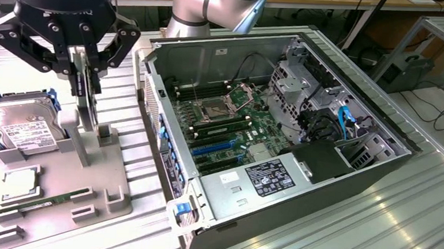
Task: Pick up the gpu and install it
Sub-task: 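Pick up the gpu and move the gpu toward the slot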
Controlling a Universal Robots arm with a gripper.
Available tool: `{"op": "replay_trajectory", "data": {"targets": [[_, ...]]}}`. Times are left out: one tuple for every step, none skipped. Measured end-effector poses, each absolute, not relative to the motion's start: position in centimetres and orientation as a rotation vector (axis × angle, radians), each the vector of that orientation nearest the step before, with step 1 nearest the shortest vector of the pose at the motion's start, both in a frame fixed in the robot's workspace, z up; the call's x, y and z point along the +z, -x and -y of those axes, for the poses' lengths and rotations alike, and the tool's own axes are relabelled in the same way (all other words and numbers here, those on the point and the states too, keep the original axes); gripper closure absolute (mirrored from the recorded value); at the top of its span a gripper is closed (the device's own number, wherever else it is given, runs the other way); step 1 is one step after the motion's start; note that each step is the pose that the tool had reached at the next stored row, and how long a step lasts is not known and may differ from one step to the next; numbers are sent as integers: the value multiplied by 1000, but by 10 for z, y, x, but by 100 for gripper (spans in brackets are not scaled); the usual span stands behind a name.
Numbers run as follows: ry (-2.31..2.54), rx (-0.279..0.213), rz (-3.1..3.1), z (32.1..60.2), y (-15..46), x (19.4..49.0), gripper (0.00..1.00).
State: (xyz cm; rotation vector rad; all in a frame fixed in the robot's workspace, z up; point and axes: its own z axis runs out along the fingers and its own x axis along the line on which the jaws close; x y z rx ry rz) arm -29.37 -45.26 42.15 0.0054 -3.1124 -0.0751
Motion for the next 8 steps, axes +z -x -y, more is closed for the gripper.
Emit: {"op": "replay_trajectory", "data": {"targets": [[-5, -75, 3112, 453, 294, 423, 72], [-5, -75, 3112, 453, 294, 424, 72], [-6, -75, 3112, 453, 294, 425, 72], [-6, -75, 3112, 453, 294, 425, 72], [-5, -76, 3112, 453, 294, 425, 72], [-5, -76, 3113, 453, 294, 425, 72], [-6, -75, 3112, 453, 294, 426, 72], [-6, -75, 3112, 453, 294, 426, 72]]}}
